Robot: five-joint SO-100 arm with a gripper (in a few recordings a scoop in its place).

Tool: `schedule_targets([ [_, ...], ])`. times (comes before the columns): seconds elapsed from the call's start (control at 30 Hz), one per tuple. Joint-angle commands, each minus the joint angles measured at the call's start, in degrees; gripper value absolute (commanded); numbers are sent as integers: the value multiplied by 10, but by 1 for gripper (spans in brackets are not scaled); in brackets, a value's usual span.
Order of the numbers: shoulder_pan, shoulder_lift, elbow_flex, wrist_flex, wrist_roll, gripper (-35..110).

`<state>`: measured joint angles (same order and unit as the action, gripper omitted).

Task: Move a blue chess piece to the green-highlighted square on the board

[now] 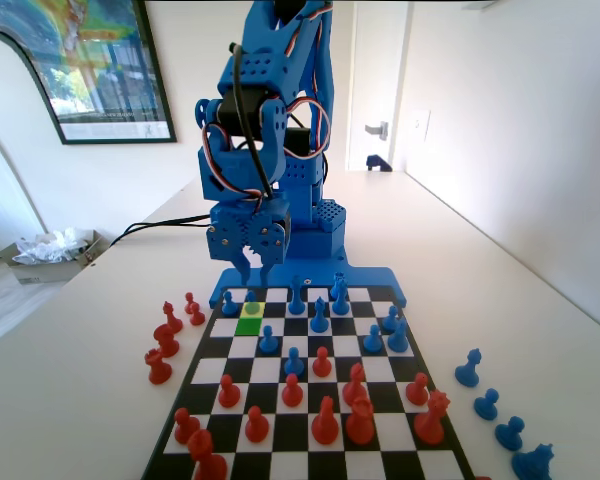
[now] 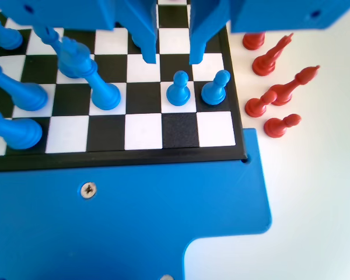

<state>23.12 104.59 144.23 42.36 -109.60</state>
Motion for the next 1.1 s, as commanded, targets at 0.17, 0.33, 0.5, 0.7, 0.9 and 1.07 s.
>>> schedule_targets([
  [0.17, 18, -18, 2, -29, -18, 9],
  [0.33, 22, -33, 9, -58, -24, 9],
  [0.5, 23, -46, 15, -77, -25, 9],
  [0.7, 20, -47, 27, -98, -25, 9],
  [0.9, 21, -47, 41, -118, -30, 8],
  [1.07, 20, -47, 49, -123, -30, 8],
])
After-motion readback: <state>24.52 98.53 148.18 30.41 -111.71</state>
